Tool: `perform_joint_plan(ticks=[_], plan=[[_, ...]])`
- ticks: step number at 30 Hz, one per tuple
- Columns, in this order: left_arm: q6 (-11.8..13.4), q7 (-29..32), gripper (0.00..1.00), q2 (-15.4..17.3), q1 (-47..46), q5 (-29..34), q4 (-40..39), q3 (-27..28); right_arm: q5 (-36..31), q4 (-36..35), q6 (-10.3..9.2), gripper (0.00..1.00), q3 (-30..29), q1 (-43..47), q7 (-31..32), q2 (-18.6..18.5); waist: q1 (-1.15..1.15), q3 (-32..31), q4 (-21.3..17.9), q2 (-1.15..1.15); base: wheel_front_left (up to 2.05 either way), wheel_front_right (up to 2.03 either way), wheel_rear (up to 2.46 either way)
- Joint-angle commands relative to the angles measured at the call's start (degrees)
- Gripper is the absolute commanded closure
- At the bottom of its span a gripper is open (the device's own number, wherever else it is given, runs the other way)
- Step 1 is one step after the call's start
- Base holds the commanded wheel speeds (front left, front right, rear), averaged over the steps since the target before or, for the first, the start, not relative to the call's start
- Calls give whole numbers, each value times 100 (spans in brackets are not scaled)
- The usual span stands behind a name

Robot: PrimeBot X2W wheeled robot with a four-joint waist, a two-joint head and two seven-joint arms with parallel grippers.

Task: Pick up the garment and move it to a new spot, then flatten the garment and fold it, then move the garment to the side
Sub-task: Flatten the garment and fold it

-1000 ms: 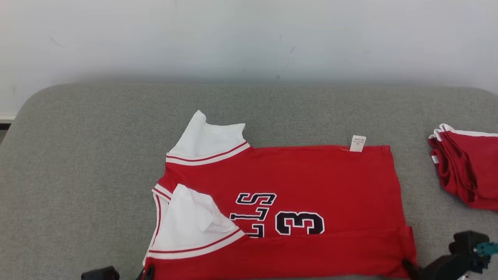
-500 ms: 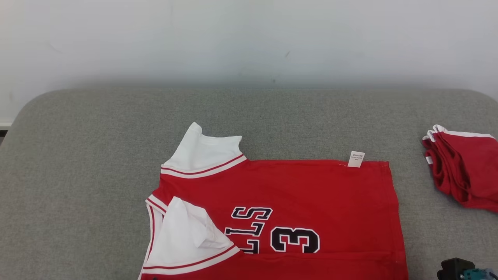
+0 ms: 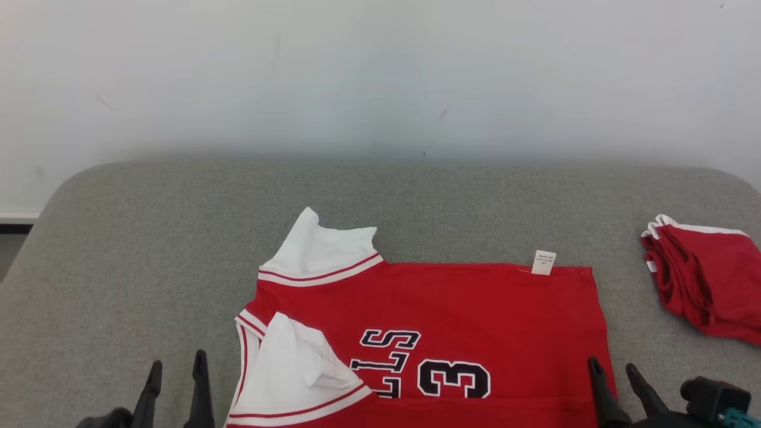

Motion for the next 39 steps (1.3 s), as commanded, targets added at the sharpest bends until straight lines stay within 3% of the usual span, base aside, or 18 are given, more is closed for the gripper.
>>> perform_joint_plan(ticks=[1,8,15,26,39], plan=[[-61,-11,0,-68,129,93,-25,64,26,12,4,0,43,-100,-122,7,0,-54,8,0,0,0,0],[-880,-14,0,-676,252,1042,-86,789,-341,187,5,0,601,-250,-1267,4,0,-230,-24,0,0,0,0],[-1313,-14,0,-864,199,1572,376,936,-703,494,4,0,761,-316,-1565,-74,0,-398,-6,0,0,0,0],[-1532,-15,0,-819,291,1824,788,935,-742,877,4,0,857,-253,-1585,-94,0,-539,72,0,0,0,0],[-1519,-15,0,-759,158,1908,723,890,-774,798,4,0,604,-334,-1387,-18,0,-483,26,0,0,0,0]])
